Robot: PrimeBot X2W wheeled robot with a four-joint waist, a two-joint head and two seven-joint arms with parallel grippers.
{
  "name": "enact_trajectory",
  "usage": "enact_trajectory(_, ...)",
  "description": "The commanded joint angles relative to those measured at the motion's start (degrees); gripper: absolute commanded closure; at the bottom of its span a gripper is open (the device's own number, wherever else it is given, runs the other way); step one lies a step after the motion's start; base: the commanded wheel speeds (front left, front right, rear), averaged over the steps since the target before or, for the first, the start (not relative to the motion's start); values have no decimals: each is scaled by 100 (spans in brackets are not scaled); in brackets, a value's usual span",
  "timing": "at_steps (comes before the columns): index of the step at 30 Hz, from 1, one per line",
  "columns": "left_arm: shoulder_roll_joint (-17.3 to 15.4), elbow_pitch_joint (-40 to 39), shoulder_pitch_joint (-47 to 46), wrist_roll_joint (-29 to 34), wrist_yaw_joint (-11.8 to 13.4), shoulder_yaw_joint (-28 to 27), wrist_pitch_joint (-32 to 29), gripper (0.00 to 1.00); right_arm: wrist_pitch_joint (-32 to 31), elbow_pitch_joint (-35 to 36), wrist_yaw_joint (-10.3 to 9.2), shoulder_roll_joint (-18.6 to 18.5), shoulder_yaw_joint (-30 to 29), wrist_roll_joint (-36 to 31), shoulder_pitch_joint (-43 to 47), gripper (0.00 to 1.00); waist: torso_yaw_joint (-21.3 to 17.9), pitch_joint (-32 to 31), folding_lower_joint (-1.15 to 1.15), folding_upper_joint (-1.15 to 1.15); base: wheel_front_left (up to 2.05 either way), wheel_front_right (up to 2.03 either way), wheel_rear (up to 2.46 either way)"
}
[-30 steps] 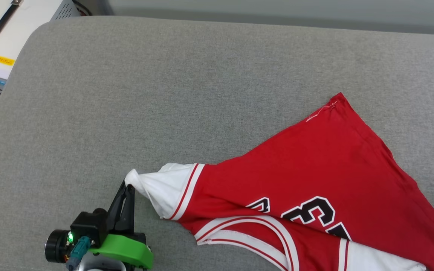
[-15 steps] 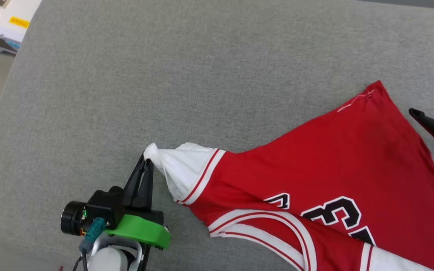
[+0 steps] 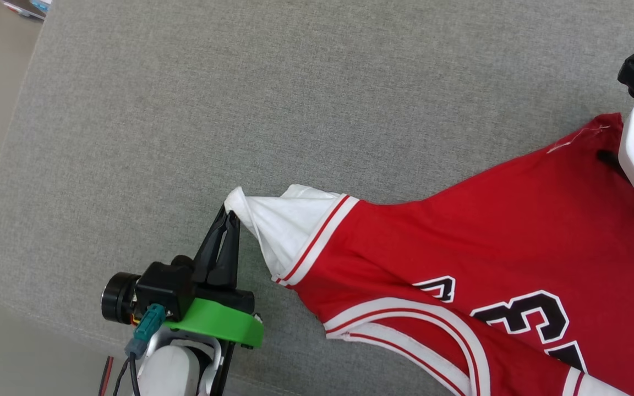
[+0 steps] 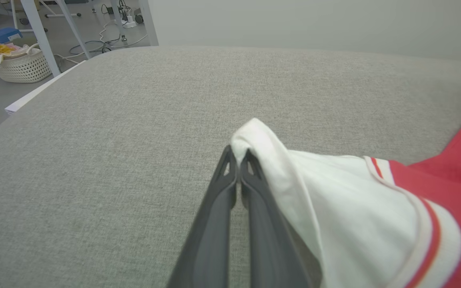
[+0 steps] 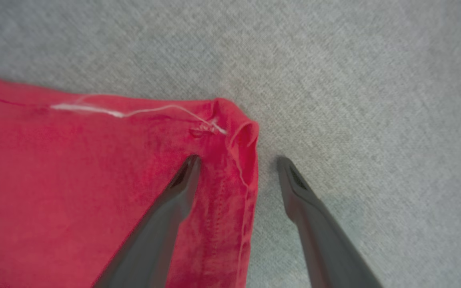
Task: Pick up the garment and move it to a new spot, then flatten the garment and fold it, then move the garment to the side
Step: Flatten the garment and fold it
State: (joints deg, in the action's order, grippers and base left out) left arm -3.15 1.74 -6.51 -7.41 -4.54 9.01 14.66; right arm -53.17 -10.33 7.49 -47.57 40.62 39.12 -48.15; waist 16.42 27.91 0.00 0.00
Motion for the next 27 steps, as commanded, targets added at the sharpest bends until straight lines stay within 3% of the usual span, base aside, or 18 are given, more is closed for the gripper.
enact_trajectory(1,24,6,-97,-43,46,-4,34,100,-18,-200,0,36,303,115,205,0,33,34,0,0,0,0,0)
enact_trajectory(2,25,16,-93,-47,51,-13,34,100,7,-229,0,-6,416,180,218,100,21,20,0,0,0,0,0)
enact_trajectory(13,0,134,-17,88,-19,-146,34,100,1213,-252,0,41,564,541,-46,100,-252,-582,0,0,0,0,0)
enact_trajectory(27,-515,-52,-234,286,-149,-321,34,100,2913,282,0,-79,-20,781,506,100,-797,-1517,0,0,0,0,0)
